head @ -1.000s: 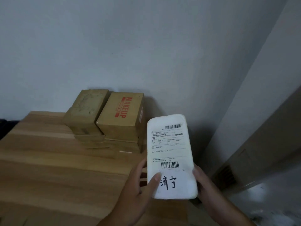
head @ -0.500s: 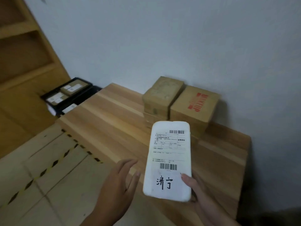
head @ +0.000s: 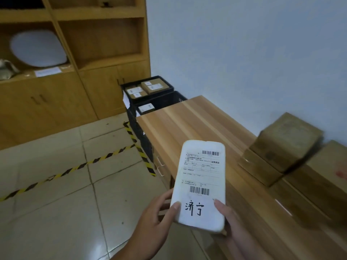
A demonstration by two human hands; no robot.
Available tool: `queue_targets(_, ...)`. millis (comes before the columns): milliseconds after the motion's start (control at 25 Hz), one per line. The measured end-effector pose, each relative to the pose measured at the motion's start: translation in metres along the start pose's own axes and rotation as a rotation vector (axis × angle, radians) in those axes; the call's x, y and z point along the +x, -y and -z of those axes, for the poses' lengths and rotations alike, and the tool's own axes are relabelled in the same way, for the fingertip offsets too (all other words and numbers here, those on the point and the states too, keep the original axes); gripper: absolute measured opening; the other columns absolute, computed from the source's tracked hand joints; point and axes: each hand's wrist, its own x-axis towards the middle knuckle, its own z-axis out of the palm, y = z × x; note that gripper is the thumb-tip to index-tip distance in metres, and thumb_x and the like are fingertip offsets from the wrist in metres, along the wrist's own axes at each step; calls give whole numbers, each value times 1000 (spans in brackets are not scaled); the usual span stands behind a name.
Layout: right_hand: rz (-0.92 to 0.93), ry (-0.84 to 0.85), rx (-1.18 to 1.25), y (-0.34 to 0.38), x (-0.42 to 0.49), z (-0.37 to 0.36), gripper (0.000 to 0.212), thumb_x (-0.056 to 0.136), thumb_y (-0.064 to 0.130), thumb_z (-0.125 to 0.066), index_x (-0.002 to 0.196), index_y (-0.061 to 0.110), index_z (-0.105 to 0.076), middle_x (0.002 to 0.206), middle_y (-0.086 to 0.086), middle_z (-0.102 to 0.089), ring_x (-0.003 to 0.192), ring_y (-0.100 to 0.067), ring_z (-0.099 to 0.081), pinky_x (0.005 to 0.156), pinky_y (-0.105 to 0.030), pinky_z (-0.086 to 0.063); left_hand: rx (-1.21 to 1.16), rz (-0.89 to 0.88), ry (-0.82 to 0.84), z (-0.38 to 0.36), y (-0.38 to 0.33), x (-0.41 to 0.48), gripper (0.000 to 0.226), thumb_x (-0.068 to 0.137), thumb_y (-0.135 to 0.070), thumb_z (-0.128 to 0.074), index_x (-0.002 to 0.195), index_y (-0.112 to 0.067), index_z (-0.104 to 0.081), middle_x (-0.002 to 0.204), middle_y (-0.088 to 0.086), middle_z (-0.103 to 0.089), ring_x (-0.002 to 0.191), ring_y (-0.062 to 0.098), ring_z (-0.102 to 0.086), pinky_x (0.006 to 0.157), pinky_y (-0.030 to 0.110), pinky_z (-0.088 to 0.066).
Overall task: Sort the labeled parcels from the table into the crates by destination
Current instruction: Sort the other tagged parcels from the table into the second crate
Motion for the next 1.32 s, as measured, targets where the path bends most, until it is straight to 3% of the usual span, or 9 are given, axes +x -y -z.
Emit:
queue_targets(80, -20, 72, -8, 2, 15, -21, 79, 64, 64, -85, 134, 35, -62, 130, -2, -70, 120, -27, -67, 104, -53, -49, -2, 1, -48, 24, 6, 8, 42, 90, -69, -51, 129, -55, -54, 127, -28, -61, 115, -5, -59, 82, 20, -54)
queue_targets(160, -33, 74, -63, 4, 29, -47, 81, 56, 68, -87, 127, 35, -67, 125, -2, -73, 113, -25, -71, 91, -44, -55, -7, 10, -86, 47, 9, 13, 38, 93, -63, -51, 129, -54, -54, 126, -29, -61, 114, -6, -59, 79, 15, -54)
queue_targets(240, -23, 44, -112, 11, 46, -68, 82, 45, 68, -91, 118, 34, -73, 117, -3, -76, 106, -24, -74, 80, -38, -59, -24, 21, -130, 68, 11, 21, 36, 93, -59, -53, 128, -54, -55, 125, -28, -62, 113, -6, -60, 80, 17, -54)
queue_targets(320, 29, 26, -156, 17, 65, -87, 80, 43, 69, -91, 113, 33, -76, 113, -5, -78, 104, -24, -75, 80, -37, -60, -42, 28, -170, 87, 16, 32, 34, 94, -57, -54, 128, -54, -55, 124, -28, -62, 114, -4, -60, 84, 22, -55)
queue_targets(440, 74, 51, -201, 23, 91, -112, 77, 49, 73, -87, 114, 33, -76, 113, -2, -78, 106, -20, -74, 88, -40, -57, -52, 33, -216, 114, 23, 50, 29, 97, -52, -55, 126, -53, -58, 123, -28, -62, 113, -5, -60, 85, 22, -55)
queue_targets(640, 60, 84, -189, 39, 154, -154, 49, 66, 54, -84, 108, 29, -78, 108, -4, -79, 98, -18, -76, 67, -25, -60, -28, 56, -278, 162, 31, 102, 30, 94, -58, -54, 124, -54, -59, 122, -31, -62, 112, -6, -60, 77, 13, -54)
queue_targets(760, 44, 82, -168, 55, 205, -177, 53, 65, 49, -82, 110, 20, -77, 107, -4, -79, 96, -20, -77, 65, -26, -60, 2, 67, -293, 192, 32, 148, 42, 88, -64, -51, 127, -53, -58, 123, -30, -62, 112, -4, -61, 78, 15, -54)
queue_targets(1120, -5, 134, -140, 108, 350, -241, 65, 63, 57, -89, 117, 25, -73, 109, 3, -78, 99, -15, -76, 70, -30, -61, 36, 125, -346, 277, 21, 290, 28, 97, -47, -56, 124, -47, -63, 121, -21, -67, 111, 2, -64, 84, 22, -52)
queue_targets(1320, -2, 130, -190, 139, 418, -281, 70, 63, 55, -91, 123, 27, -68, 111, 7, -78, 102, -14, -75, 91, -49, -60, 53, 134, -321, 325, 20, 360, 26, 100, -37, -54, 123, -45, -63, 117, -24, -68, 108, 0, -64, 77, 11, -50)
